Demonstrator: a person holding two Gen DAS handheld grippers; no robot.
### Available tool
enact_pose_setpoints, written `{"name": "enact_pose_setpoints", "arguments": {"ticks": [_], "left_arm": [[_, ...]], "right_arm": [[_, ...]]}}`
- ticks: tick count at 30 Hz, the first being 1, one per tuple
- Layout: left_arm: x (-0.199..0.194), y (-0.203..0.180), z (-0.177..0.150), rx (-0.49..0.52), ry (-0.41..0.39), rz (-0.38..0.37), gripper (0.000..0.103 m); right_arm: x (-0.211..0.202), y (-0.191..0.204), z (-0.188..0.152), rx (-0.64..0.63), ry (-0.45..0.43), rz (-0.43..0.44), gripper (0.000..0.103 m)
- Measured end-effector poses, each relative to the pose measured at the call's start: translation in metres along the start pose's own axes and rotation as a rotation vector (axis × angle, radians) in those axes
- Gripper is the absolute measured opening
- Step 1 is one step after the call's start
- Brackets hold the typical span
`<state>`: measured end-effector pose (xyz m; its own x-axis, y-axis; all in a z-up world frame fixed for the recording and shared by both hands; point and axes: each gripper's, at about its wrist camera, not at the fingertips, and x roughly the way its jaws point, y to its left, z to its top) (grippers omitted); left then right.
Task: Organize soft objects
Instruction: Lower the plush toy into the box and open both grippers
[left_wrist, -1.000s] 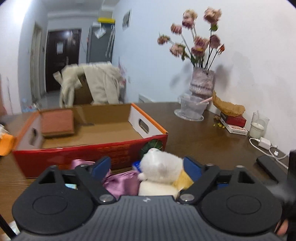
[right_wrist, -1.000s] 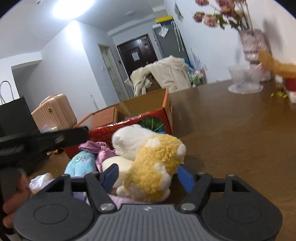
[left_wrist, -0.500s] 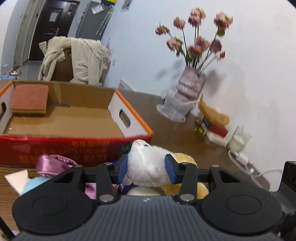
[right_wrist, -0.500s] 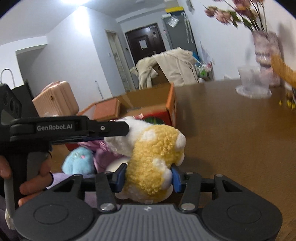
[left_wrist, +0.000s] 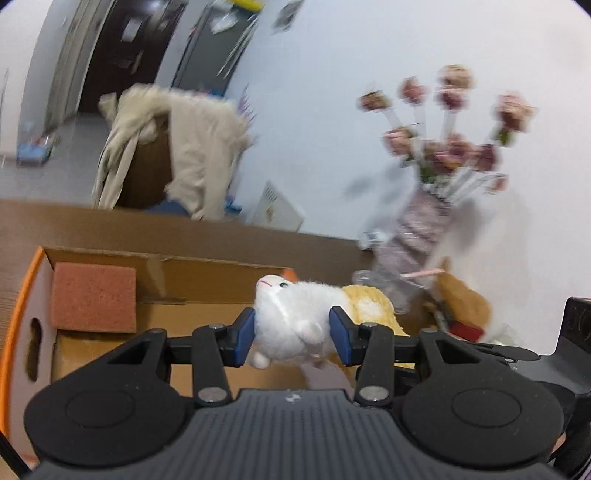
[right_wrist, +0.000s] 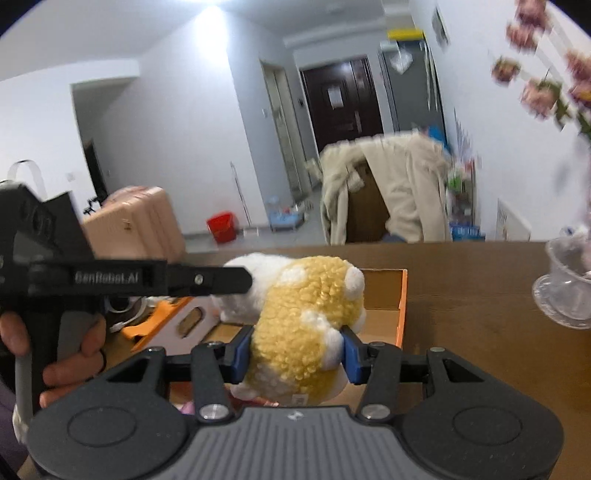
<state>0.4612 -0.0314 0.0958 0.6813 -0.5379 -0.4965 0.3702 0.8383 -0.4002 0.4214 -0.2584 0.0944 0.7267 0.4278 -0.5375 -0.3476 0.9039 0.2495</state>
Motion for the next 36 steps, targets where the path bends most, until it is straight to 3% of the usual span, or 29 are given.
{"name": "enact_pose_setpoints", "arguments": {"ticks": [3, 8, 13, 16, 21, 26, 27, 32, 36], "left_arm": [[0.053, 0.036, 0.014, -0.107, 0.058, 0.021, 0.043], [0.114, 0.072, 0.021, -0.131, 0.162, 0.092, 0.042], [0.119, 0.075, 0.017, -0.070, 0.173, 0.119, 0.043], [0.098, 0.067, 0.020, -0.050, 0.141, 0.124, 0.044], [0.035, 0.039, 0.034, -0.001, 0.059, 0.115, 0.050], [-0.056, -0.005, 0.037, 0.095, -0.030, 0.118, 0.075], [-0.072, -0.014, 0.034, 0.115, -0.048, 0.123, 0.076], [-0.158, -0.053, 0.000, 0.200, -0.157, 0.167, 0.090], [-0.213, -0.071, -0.060, 0.259, -0.231, 0.207, 0.096]], "right_arm": [[0.056, -0.013, 0.020, -0.029, 0.082, -0.058, 0.048], [0.132, -0.024, 0.033, -0.075, 0.195, -0.171, 0.047], [0.155, -0.005, 0.022, -0.242, 0.191, -0.334, 0.051], [0.149, -0.003, 0.023, -0.235, 0.202, -0.348, 0.053], [0.088, 0.013, 0.042, -0.234, 0.089, -0.337, 0.052], [-0.007, 0.035, 0.055, -0.220, -0.032, -0.298, 0.055], [-0.026, 0.038, 0.054, -0.216, -0.051, -0.289, 0.055], [-0.118, 0.063, 0.023, -0.242, -0.147, -0.252, 0.065], [-0.171, 0.084, -0.026, -0.275, -0.205, -0.199, 0.072]]}}
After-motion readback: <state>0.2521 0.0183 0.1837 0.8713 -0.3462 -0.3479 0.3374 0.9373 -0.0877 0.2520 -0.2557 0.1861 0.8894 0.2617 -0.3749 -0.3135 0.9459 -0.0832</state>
